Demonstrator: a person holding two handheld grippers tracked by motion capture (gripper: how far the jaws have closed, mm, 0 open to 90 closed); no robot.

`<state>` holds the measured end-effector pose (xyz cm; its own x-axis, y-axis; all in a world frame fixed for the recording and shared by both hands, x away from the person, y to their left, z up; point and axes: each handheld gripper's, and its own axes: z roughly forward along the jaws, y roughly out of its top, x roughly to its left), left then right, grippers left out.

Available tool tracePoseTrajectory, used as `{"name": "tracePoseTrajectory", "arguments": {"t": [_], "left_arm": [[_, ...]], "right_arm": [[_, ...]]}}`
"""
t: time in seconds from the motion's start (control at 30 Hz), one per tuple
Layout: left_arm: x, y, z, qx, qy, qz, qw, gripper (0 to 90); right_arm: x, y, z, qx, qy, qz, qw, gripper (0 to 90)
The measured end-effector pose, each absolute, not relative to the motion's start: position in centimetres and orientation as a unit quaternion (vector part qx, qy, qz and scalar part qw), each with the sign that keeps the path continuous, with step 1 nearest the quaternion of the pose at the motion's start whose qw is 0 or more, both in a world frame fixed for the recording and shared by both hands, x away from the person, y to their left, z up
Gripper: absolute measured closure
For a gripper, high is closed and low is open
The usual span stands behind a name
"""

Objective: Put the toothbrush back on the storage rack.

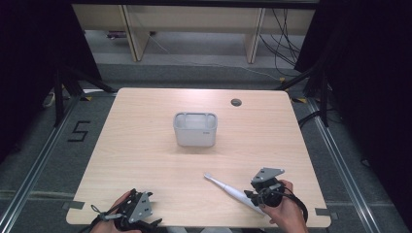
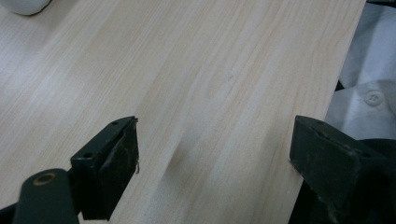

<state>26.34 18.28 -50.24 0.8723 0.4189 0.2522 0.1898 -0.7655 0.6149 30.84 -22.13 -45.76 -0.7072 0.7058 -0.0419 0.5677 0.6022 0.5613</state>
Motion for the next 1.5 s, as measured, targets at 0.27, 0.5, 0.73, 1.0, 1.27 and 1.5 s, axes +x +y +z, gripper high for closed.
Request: {"name": "tracePoseTrajectory", "arguments": {"t": [0.27,0.5,0.73,1.0,1.27,1.5], "left_arm": [[26.3,18.3,-50.2,0.92,0.166,0.191,0.3,15.4],[26.3,18.3,-50.3,0.92,0.166,0.189,0.3,15.4],[26.4,18.3,-50.2,0.924,0.163,0.184,0.293,15.4],[26.3,18.2,-50.3,0.919,0.167,0.189,0.302,15.4],[26.5,18.3,-50.1,0.926,0.161,0.175,0.293,15.4],[26.3,18.2,-50.3,0.921,0.163,0.189,0.3,15.4]], "right_arm": [[31.5,-20.0,-45.7,0.331,0.908,0.237,0.103,54.8],[32.5,-18.0,-45.9,0.303,0.932,0.182,0.081,54.1],[33.4,-17.5,-46.6,0.299,0.942,0.142,0.061,54.2],[34.2,-16.9,-47.2,0.291,0.949,0.108,0.053,54.7],[34.8,-16.3,-47.6,0.285,0.955,0.08,0.03,60.0],[35.3,-15.9,-47.5,0.284,0.957,0.053,0.016,65.4]]}}
